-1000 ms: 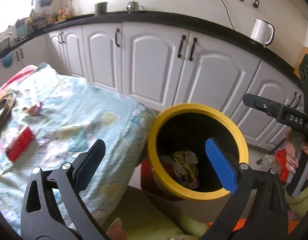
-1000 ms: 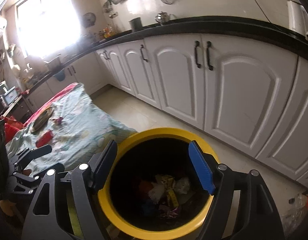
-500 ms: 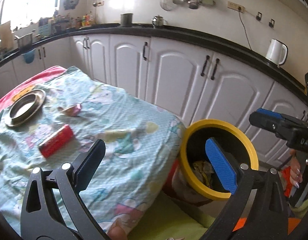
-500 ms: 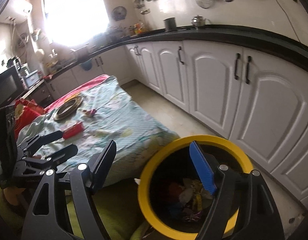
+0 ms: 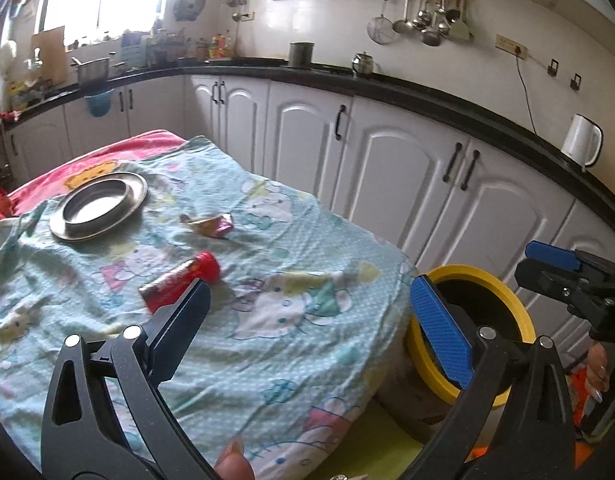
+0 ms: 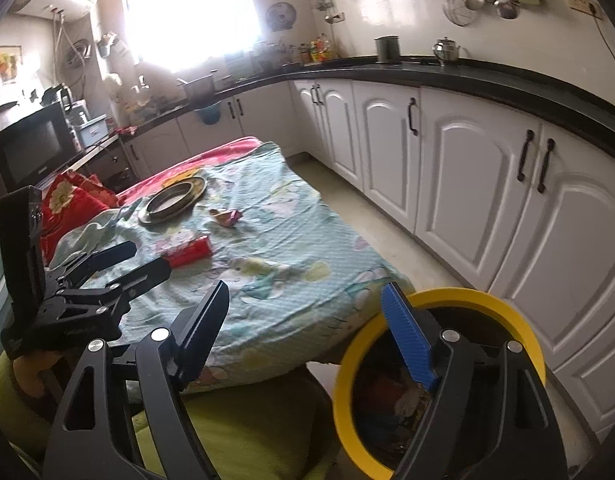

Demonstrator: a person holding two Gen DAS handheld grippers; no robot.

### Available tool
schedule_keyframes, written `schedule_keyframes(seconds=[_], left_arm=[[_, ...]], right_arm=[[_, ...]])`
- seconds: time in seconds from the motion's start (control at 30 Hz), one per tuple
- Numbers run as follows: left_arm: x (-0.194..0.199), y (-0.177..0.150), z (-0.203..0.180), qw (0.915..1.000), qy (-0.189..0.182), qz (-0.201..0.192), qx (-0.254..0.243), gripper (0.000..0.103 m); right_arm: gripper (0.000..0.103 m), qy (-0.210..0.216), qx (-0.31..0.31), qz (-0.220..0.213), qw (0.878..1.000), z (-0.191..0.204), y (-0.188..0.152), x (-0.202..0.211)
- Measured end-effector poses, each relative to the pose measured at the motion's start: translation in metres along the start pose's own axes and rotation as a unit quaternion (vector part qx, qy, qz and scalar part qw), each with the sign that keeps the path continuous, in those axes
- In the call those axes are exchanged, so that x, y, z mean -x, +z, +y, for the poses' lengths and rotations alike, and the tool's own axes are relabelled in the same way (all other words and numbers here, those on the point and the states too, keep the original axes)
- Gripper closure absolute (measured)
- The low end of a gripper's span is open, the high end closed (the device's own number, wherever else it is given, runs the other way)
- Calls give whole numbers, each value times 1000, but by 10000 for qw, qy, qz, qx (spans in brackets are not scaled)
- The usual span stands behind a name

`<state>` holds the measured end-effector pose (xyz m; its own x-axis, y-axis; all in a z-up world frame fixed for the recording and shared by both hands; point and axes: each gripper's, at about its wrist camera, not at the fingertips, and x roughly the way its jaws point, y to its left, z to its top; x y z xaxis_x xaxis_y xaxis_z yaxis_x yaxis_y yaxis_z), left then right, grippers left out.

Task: Collect trash
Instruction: 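Move both open tools back over the table toward the red tube and orange wrapper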

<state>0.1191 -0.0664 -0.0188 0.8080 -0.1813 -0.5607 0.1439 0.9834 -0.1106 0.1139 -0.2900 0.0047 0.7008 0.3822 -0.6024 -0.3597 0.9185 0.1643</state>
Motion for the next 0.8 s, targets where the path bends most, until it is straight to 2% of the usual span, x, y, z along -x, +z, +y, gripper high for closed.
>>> schedule_keyframes(seconds=[0.43, 0.8], left_arm=[[4, -2, 52, 9982, 421, -104, 424, 11], [-8, -14, 111, 9930, 681, 27, 964, 11]], right_arm=[[27, 309, 358, 138, 9988, 43, 20, -32], [27, 484, 553, 286, 9969, 65, 51, -85]])
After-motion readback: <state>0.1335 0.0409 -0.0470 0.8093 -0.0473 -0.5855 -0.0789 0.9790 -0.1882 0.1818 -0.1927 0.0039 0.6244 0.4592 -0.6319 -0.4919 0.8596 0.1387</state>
